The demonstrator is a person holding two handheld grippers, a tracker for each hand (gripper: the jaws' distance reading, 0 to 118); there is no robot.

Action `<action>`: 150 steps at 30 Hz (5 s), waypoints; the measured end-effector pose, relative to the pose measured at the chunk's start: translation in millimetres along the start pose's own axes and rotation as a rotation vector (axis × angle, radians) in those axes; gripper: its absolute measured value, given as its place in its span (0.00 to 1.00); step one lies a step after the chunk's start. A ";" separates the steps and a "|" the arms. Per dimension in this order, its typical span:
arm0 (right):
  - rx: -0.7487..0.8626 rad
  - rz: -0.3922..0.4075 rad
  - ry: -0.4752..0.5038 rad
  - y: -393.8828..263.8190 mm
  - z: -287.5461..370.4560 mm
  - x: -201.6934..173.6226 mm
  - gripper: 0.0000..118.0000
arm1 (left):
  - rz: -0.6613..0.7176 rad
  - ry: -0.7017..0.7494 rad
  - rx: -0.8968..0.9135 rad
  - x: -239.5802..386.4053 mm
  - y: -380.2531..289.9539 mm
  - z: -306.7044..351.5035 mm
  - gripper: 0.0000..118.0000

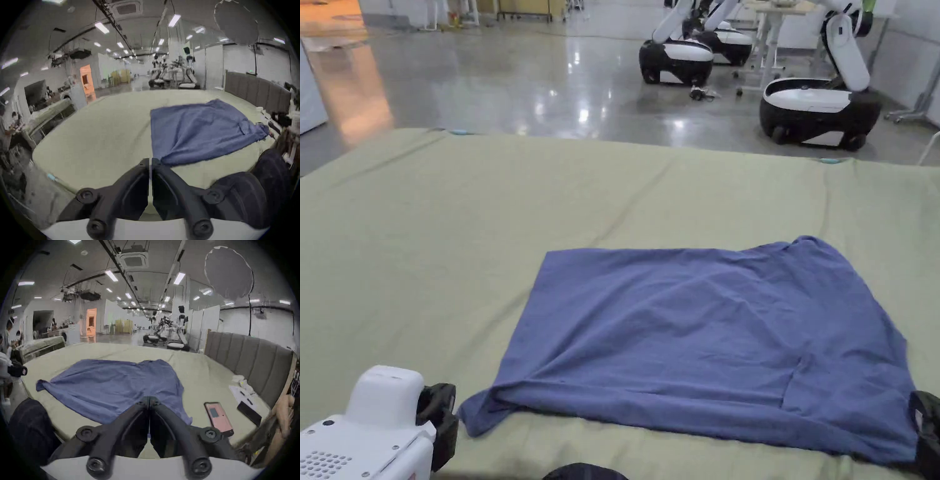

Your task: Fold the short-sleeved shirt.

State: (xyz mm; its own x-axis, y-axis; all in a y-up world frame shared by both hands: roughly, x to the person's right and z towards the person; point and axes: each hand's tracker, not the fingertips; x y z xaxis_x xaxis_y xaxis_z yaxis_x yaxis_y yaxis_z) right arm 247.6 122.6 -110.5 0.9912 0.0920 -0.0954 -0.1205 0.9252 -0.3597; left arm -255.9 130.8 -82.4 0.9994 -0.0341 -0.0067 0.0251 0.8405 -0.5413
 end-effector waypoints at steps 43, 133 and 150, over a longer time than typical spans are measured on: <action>-0.290 -0.226 -0.004 108.0 -175.3 94.7 0.07 | 0.120 -0.166 -0.254 4.9 152.7 -185.4 0.01; -0.043 -0.098 0.073 69.7 -76.4 17.5 0.04 | -0.014 -0.048 -0.086 33.7 143.2 -156.7 0.01; -0.484 -0.134 0.044 113.6 -305.1 128.0 0.18 | -0.173 -0.024 -0.384 47.0 187.5 -379.4 0.09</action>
State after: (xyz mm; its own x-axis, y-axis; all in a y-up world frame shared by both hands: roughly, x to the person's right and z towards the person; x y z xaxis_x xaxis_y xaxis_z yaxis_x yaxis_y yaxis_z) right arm 343.9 127.2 -446.8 0.9977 -0.0411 -0.0546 -0.0148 0.6502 -0.7597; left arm -213.3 81.6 -503.3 0.9817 -0.1406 0.1285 0.1859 0.5609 -0.8068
